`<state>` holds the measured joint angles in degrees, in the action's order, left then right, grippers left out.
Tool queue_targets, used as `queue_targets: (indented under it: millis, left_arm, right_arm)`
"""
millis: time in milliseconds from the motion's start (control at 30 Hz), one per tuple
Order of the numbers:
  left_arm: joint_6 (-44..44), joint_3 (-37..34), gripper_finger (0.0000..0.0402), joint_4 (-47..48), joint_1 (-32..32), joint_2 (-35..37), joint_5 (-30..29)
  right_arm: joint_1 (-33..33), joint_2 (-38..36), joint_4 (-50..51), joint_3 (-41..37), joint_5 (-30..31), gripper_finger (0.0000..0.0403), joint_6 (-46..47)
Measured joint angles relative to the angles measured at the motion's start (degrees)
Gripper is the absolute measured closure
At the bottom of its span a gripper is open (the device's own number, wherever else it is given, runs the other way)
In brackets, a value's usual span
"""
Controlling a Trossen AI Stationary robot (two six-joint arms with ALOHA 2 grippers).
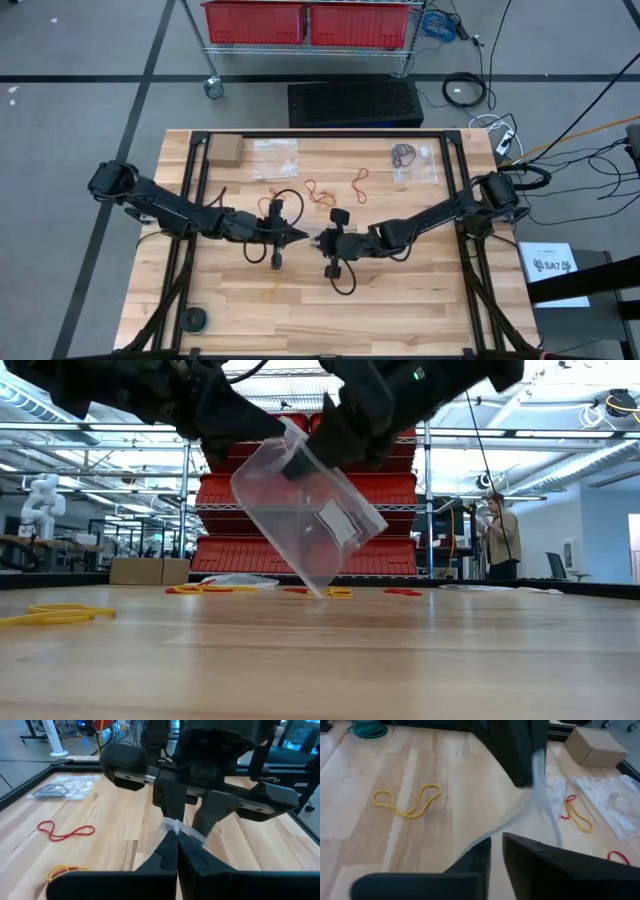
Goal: Sort rubber bands
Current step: Open the bottom right transparent zip lock bag
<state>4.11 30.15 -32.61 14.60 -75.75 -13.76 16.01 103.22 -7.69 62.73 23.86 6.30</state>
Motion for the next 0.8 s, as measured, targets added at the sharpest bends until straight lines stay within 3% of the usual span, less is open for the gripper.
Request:
queue_targets:
  millis: [200,333,433,567,667,800]
  left_arm:
    - [0.08,0.02,0.0402,-0.71,-0.01,0.0,0.0]
    - [0.08,0.02,0.0402,-1.5,0.44,0.0,0.0]
    - [0.06,0.02,0.0401,-1.59,0.53,0.0,0.0]
    - [0.06,0.02,0.0401,-1.73,0.53,0.0,-0.07]
    - [0.06,0.02,0.0402,-2.34,0.53,0.0,-0.95]
    - [0.08,0.04,0.0402,-3.1,0.53,0.0,-1.48]
  right_arm:
    - [-2.55,0.01,3.11,1.85,0.27,0.0297,8.22]
    - [-3.72,0.02,6.45,1.91,6.18,0.028,14.7]
    - [-3.61,0.04,5.41,1.91,4.57,0.0295,13.5]
    - [-2.57,0.04,0.09,1.91,-1.42,0.0346,9.12]
    - [-1.86,0.04,-2.55,1.91,-1.27,0.039,7.49]
    - [-2.02,1.97,-5.32,1.93,1.44,0.0398,7.85]
